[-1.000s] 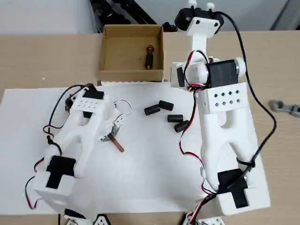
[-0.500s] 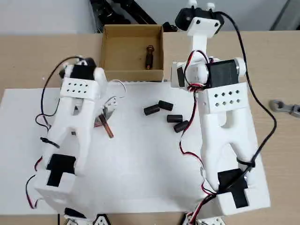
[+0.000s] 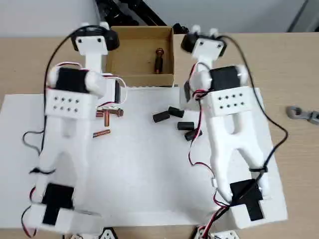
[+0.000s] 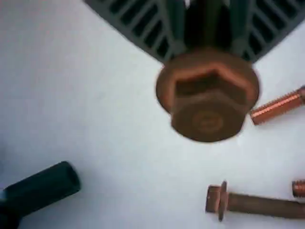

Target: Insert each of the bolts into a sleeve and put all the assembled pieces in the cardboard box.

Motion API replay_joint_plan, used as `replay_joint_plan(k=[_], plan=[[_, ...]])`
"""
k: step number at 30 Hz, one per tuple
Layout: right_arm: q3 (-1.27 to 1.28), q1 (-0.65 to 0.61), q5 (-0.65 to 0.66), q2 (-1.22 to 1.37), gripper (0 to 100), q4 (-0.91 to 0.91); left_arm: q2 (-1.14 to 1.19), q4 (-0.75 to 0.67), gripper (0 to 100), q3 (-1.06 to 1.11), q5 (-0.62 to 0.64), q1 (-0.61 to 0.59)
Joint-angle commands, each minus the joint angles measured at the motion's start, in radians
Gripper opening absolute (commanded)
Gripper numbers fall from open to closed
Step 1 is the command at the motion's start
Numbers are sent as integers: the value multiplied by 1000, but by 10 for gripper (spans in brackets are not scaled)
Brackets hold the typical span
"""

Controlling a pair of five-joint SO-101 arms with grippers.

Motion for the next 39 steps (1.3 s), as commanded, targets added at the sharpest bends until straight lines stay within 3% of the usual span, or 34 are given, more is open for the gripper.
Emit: replay_joint_plan(k=[1,6,14,24,39], plan=[[32,-33,-83,-47,190,2,-147,-8,6,-44,-8,5],[69,-42,-133,-48,190,2,-278,-8,6,-44,-8,5],[75,-73,-499,15,190,-177,-411,-6,6,8,-8,3],[74,-186,-798,232,190,-309,-528,-8,6,79,-8,-2],[74,-186,-893,351,190,-469,-578,-31,6,179,-8,-2]])
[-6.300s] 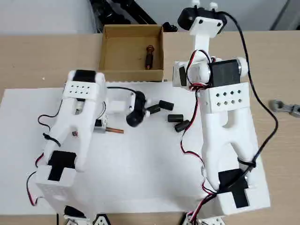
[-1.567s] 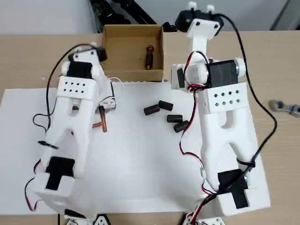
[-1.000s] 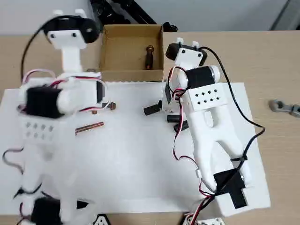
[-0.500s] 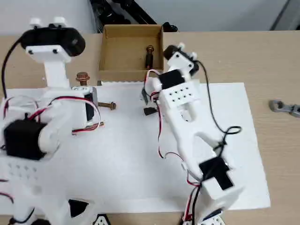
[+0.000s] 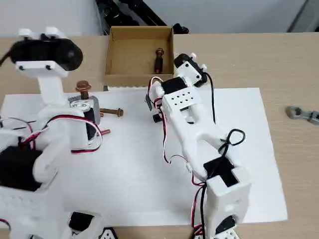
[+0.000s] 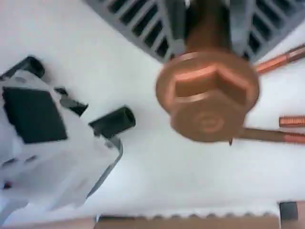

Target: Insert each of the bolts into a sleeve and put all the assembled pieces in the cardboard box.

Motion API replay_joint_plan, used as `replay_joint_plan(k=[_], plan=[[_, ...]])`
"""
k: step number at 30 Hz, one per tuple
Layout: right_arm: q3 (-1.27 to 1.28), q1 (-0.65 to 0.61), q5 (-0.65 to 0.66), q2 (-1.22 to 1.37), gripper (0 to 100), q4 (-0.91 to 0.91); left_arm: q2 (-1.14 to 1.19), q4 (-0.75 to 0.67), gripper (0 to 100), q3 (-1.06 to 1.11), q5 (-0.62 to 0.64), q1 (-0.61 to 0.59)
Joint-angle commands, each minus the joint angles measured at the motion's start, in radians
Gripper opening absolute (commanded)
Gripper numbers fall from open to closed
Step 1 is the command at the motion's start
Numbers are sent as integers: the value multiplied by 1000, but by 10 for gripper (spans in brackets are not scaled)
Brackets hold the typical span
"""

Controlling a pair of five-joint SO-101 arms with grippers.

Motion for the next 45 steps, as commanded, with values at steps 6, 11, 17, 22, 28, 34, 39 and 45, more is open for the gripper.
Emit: replay_joint_plan(k=[6,11,17,22,28,34,39,45], plan=[[-8,-7,-17,88,190,-16,-20,-48,6,25,-8,0],[-11,-5,-17,133,190,-48,-20,-58,6,25,-8,-2],[-11,-5,-17,143,189,-73,-20,-60,6,25,-8,-2],[-9,-4,-12,145,136,-73,-17,-60,6,25,-8,-2],[-6,1,-9,147,52,-73,-14,-60,6,25,-8,-2],[-6,-1,52,171,46,-64,-18,-60,6,25,-8,-2],[-8,-5,75,171,45,8,-18,-58,6,25,-8,-2],[-9,-2,144,108,8,76,-20,-58,6,25,-8,-3]])
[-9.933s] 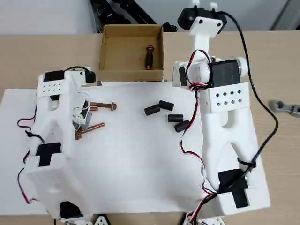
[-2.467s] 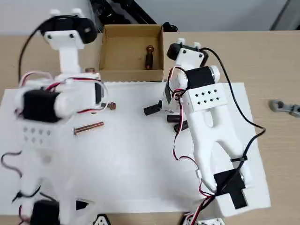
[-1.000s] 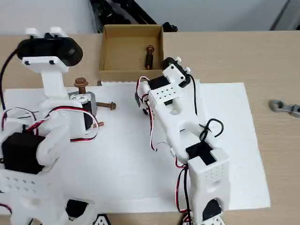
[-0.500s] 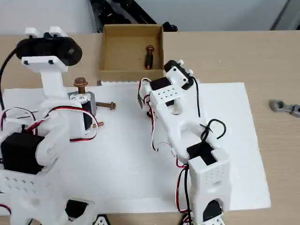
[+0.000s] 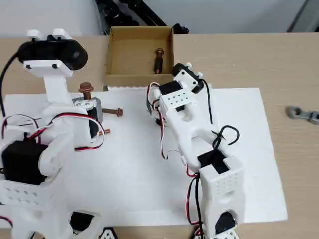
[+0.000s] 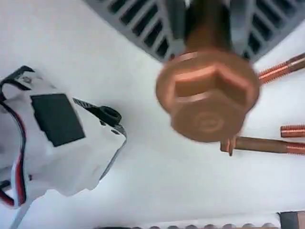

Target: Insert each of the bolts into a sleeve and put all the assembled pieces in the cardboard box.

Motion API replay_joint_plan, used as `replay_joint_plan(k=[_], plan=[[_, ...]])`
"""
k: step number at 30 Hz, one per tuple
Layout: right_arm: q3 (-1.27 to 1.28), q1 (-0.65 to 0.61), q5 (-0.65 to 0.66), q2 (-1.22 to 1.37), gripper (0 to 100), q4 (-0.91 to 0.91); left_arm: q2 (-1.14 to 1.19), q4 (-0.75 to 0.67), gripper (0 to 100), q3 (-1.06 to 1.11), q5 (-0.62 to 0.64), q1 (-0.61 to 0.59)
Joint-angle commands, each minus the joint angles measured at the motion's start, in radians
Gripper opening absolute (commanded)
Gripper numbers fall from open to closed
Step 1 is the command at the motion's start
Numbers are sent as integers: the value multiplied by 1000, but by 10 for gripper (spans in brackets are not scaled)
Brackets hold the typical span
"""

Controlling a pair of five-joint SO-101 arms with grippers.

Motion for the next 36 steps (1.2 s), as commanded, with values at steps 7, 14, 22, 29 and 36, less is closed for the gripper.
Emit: replay_joint_plan(k=[7,14,22,29,36], plan=[[9,-8,114,-156,6,77,-20,-32,6,-2,-8,-3],[12,-8,203,-351,4,81,-20,-32,6,-2,-8,-3],[12,-12,358,-631,4,173,-20,-29,6,-2,-8,-3],[18,-12,597,-947,4,200,-17,-31,6,-2,-6,5],[288,-12,802,-1260,4,154,-18,-32,6,-2,-6,5]])
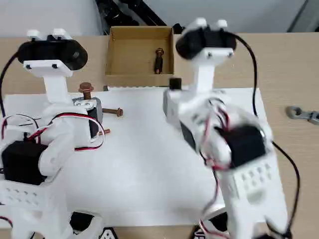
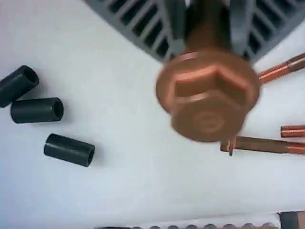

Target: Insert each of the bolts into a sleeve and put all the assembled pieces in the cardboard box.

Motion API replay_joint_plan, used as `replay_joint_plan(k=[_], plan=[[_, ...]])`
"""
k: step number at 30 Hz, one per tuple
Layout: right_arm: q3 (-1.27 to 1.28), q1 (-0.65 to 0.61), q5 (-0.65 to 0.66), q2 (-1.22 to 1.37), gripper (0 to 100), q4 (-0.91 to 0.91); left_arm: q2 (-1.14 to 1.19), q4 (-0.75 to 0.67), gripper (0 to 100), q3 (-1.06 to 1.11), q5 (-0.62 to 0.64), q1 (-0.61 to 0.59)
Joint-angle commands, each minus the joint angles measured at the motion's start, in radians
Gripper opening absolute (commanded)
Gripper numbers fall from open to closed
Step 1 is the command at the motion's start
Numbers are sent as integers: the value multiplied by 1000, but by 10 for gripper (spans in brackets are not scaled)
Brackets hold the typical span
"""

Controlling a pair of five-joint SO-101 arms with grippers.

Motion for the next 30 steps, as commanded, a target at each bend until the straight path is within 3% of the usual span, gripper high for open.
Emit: replay_joint_plan(k=[1,7,11,15,21,30], plan=[[150,-4,86,-185,4,-70,-18,-32,6,-2,-6,6],[526,-5,224,-515,4,-340,-18,-118,6,-2,-2,6],[810,-5,229,-725,4,-558,-12,-203,6,-1,-2,8],[1028,-31,235,-891,4,-753,-11,-275,6,-1,-3,86],[1109,-85,233,-929,4,-819,-9,-413,6,5,-5,232],[1117,-97,233,-800,4,-1018,-20,-819,6,269,-6,325]])
